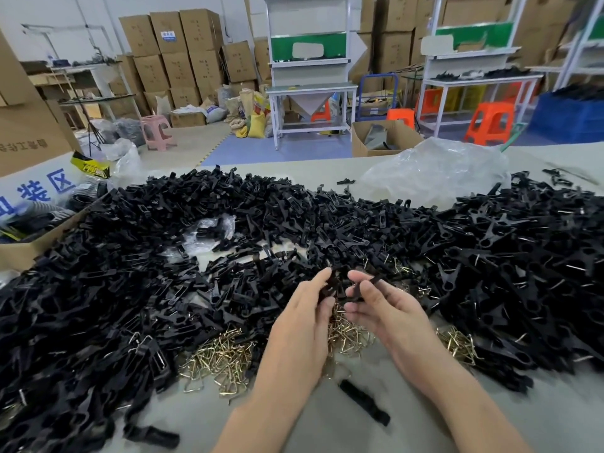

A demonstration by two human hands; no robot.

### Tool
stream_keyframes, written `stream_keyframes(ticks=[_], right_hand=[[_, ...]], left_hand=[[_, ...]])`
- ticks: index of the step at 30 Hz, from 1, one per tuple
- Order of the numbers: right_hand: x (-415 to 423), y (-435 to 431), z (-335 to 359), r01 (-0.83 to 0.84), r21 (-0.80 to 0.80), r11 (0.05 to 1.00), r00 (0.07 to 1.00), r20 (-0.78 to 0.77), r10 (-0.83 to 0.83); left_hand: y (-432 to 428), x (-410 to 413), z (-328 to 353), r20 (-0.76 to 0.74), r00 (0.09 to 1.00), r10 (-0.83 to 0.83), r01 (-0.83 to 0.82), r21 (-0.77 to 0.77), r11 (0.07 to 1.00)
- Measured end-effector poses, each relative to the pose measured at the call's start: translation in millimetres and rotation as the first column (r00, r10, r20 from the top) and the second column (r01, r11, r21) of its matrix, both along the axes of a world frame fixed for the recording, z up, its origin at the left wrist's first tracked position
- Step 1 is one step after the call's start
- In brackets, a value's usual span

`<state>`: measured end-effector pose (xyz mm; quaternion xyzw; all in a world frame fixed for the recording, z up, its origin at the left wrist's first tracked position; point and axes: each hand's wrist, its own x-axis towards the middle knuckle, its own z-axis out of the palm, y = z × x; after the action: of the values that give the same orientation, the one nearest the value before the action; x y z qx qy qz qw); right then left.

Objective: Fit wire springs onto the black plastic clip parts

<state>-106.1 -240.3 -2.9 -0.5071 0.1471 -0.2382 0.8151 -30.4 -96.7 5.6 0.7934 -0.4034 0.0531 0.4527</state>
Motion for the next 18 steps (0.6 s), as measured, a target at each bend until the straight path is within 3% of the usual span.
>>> stream_keyframes(ticks=[5,9,11,18], right_hand=[[5,0,-4,-0.040,0.021,0.999,0.998,-0.040,0.041],[6,1,0,-0.112,-0.032,0.993,0.992,-0.066,0.109],[5,3,1,-0.176,-0.063,0.982,0.982,-0.080,0.171],[4,5,6,-0.224,0.007,0.975,0.974,-0.025,0.224]], left_hand=[[-1,8,-2,-0.164,0.984,0.066,-0.091,-0.147,0.985],[-2,7,-2,-0.088,0.994,0.072,-0.087,-0.181,0.980],[-4,2,-2,-0.127,0.991,0.037,-0.062,-0.196,0.979],[-5,-4,-1,-0.067,0.998,0.000,-0.010,-0.153,0.988]])
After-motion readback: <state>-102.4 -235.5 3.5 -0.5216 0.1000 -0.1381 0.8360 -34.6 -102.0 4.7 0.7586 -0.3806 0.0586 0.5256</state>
